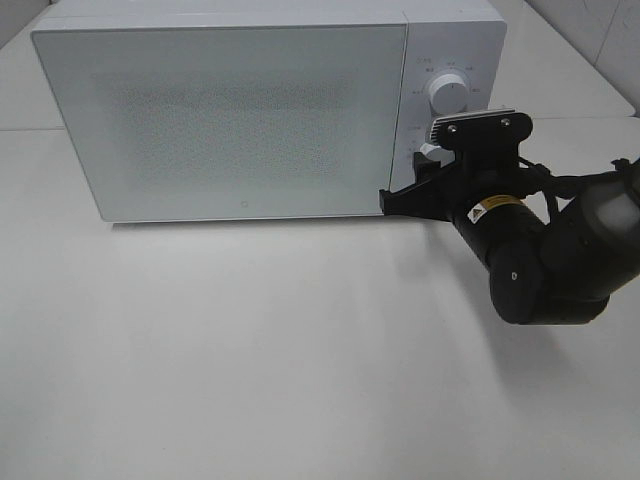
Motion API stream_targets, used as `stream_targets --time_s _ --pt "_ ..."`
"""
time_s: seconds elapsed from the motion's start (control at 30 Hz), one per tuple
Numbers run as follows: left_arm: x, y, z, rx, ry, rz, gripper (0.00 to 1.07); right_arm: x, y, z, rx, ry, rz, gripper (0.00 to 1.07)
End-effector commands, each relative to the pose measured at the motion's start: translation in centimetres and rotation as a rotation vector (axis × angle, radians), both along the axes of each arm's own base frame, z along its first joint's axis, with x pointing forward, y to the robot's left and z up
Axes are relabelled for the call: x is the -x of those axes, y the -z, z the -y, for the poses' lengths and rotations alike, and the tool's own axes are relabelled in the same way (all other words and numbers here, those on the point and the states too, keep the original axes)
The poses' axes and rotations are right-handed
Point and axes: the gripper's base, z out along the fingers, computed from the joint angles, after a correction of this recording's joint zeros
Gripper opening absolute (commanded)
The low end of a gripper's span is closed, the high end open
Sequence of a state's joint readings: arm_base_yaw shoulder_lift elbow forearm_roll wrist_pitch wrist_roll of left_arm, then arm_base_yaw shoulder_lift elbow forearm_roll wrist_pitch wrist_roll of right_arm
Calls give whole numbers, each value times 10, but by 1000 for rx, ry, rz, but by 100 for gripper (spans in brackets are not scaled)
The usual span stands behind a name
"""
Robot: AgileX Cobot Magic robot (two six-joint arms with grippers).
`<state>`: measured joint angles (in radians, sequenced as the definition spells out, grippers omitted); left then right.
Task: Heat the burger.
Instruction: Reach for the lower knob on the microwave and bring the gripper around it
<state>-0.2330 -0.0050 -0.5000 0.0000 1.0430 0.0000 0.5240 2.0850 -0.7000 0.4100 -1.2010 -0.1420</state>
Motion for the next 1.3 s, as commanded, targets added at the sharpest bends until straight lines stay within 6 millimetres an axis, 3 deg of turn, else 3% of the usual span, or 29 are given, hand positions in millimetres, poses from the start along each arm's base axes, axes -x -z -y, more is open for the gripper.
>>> stream_targets --time_s 0.03,0.17,0.27,0.67,0.8,0.83,0.87,0.9,0.93,1.0,1.13,1.3 --pt "0 0 1 5 9 13 0 -4 -14 -1 -10 -6 135 32" --pt "0 0 1 5 9 13 0 -4 -15 -1 -11 -4 147 21" --pt "0 0 1 5 9 13 0 -4 -15 -1 -30 -1 145 3" --pt "0 0 1 5 9 13 0 -5 -22 0 -280 38 176 0" --pt "0 0 1 5 9 13 0 -5 -22 1 -498 64 142 0" --pt "0 0 1 5 9 13 0 -5 -22 1 -621 77 122 0" --pt "0 0 1 5 9 13 0 -5 -22 1 -621 77 122 0" --pt "0 0 1 5 9 13 0 -5 -22 1 -750 91 100 0" --pt "0 0 1 5 9 13 0 -5 -22 1 -750 91 100 0" --pt "0 0 1 5 9 13 0 -5 -22 1 -952 113 65 0" --pt "0 0 1 5 9 13 0 -5 -22 1 -1110 130 36 0" --pt "0 0 1 5 9 13 0 -5 -22 1 -1440 166 -29 0"
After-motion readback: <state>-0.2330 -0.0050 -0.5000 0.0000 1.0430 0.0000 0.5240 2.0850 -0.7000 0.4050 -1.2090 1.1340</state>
